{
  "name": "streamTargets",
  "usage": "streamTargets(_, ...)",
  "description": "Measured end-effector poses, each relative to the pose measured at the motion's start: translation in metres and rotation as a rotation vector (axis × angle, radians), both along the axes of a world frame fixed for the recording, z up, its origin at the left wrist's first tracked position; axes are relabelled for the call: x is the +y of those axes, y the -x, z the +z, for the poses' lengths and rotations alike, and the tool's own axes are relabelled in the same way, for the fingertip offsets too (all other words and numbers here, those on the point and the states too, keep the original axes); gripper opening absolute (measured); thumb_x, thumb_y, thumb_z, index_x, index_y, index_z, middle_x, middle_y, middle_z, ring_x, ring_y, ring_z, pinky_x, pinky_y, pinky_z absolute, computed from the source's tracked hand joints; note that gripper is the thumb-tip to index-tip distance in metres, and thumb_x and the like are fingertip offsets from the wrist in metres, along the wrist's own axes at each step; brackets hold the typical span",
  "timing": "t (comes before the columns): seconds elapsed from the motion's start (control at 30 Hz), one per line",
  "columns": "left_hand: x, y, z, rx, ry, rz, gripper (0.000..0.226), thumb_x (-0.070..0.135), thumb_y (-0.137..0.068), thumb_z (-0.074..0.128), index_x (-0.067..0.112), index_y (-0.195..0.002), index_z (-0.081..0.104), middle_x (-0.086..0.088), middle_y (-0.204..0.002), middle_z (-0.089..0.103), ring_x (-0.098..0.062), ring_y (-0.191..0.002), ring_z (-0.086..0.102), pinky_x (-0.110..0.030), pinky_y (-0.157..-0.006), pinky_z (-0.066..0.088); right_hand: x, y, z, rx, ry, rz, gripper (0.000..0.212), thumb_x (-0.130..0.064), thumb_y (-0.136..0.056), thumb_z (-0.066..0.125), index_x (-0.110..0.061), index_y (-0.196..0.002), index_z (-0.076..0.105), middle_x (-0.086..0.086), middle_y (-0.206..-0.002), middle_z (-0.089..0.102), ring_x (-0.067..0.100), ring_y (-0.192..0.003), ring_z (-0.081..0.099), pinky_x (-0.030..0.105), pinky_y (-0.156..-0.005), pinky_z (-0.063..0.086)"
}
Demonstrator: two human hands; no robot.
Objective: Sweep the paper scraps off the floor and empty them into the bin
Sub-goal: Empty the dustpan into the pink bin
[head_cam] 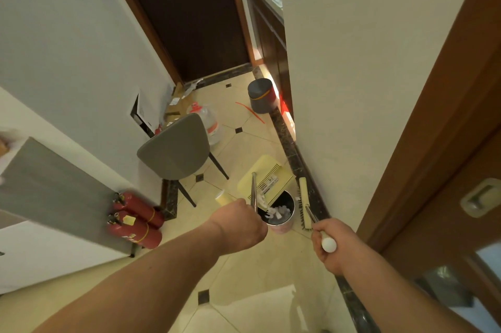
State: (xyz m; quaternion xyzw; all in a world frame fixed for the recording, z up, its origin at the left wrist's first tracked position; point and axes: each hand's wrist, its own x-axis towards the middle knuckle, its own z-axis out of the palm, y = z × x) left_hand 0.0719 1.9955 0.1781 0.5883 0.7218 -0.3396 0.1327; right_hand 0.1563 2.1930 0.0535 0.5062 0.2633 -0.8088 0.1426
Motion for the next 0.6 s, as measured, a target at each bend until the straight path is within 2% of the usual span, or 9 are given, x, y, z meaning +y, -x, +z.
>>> streamTargets(0.17,-0.004,-0.003,-0.010,-0.011,-0.016,0.032,0.015,0.012,-0.096,0.054,-0.001,-0.098,0.062,-0.013,-0.069,0.054,-0.031,-0.057,0.052,-0.042,-0.063,0.055,-0.001,-0.001,0.009,0.017,-0.020,0.010,0.035,-0.003,-0.089,0.061,-0.010,-0.123,0.058,0.008,-0.065,0.058,0.009,-0.039,0.055,0.020,-0.036,0.049)
streamTargets(0.33,-0.007,-0.001,-0.012,0.005,-0.039,0.059,0.016,0.012,-0.097,0.053,-0.002,-0.100,0.061,-0.016,-0.070,0.054,-0.036,-0.058,0.052,-0.045,-0.065,0.056,-0.005,-0.008,0.018,0.017,-0.006,0.033,0.020,-0.005,-0.092,0.061,-0.006,-0.111,0.057,0.008,-0.062,0.056,0.008,-0.036,0.054,0.020,-0.034,0.048)
streamTargets(0.43,-0.011,-0.002,-0.009,0.002,-0.030,0.092,0.018,0.016,-0.098,0.055,-0.001,-0.103,0.060,-0.014,-0.071,0.053,-0.034,-0.060,0.052,-0.043,-0.065,0.055,-0.007,-0.011,0.018,0.015,0.006,0.018,0.019,-0.005,-0.091,0.062,-0.008,-0.109,0.057,0.007,-0.060,0.056,0.009,-0.035,0.054,0.019,-0.032,0.047)
streamTargets(0.5,-0.014,-0.001,-0.012,-0.018,-0.091,0.212,0.020,0.023,-0.099,0.055,0.004,-0.105,0.055,-0.013,-0.077,0.051,-0.032,-0.066,0.050,-0.041,-0.064,0.048,-0.008,-0.013,0.018,0.014,0.005,0.022,0.020,-0.003,-0.090,0.062,-0.008,-0.109,0.058,0.007,-0.060,0.056,0.008,-0.035,0.054,0.019,-0.033,0.047)
streamTargets(0.57,-0.019,0.005,-0.021,0.016,-0.216,0.251,0.041,0.044,-0.097,0.038,0.008,-0.098,0.057,-0.008,-0.081,0.052,-0.030,-0.075,0.051,-0.045,-0.073,0.048,-0.009,-0.017,0.020,0.017,0.007,0.015,0.021,-0.002,-0.089,0.061,-0.007,-0.109,0.058,0.007,-0.062,0.056,0.008,-0.035,0.054,0.019,-0.033,0.047)
streamTargets(0.6,-0.022,0.007,-0.025,0.033,-0.215,0.223,0.052,0.052,-0.091,0.028,0.010,-0.093,0.059,-0.005,-0.081,0.053,-0.029,-0.078,0.053,-0.048,-0.077,0.050,-0.009,-0.019,0.020,0.017,0.006,0.017,0.021,-0.002,-0.088,0.061,-0.007,-0.108,0.058,0.007,-0.063,0.055,0.008,-0.035,0.053,0.019,-0.034,0.048)
